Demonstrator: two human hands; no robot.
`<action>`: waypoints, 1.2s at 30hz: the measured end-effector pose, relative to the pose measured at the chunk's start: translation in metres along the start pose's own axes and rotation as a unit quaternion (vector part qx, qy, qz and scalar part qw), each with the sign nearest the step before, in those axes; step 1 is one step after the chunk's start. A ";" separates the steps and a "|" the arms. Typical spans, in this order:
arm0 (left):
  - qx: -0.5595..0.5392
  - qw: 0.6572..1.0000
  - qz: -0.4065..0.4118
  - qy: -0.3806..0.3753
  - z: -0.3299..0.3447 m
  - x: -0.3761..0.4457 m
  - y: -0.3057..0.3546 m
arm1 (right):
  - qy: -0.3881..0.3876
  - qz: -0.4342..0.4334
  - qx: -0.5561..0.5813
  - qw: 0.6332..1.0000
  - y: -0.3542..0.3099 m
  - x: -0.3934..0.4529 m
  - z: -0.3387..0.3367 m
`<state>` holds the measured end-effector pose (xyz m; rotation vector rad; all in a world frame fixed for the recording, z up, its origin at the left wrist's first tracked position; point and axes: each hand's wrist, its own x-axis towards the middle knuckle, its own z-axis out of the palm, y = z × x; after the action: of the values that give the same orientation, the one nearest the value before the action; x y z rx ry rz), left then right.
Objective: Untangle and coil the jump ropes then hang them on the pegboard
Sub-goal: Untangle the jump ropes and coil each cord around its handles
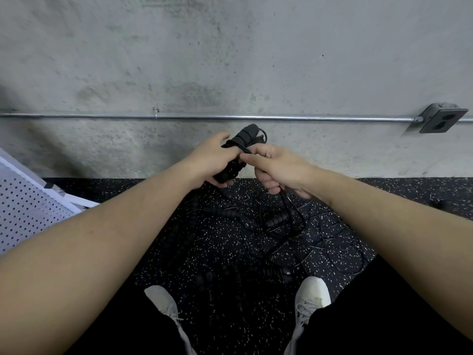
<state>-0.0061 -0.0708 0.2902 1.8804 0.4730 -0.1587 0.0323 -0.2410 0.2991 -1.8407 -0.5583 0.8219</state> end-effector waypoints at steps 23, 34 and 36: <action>-0.288 0.939 0.044 -0.182 -0.022 -0.027 0.019 | -0.082 -0.014 0.050 0.995 0.001 -0.022 -0.051; -0.052 0.960 0.051 -0.269 -0.022 -0.031 0.020 | 0.031 0.013 -0.207 0.978 0.008 -0.021 -0.067; 0.008 0.959 0.051 -0.279 -0.019 -0.031 0.022 | 0.017 0.017 -0.234 0.972 0.008 -0.020 -0.067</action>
<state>-0.0281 -0.0669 0.3273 1.7718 -0.0121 -0.6051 0.0692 -0.2990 0.3152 -2.2929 -0.7488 0.7194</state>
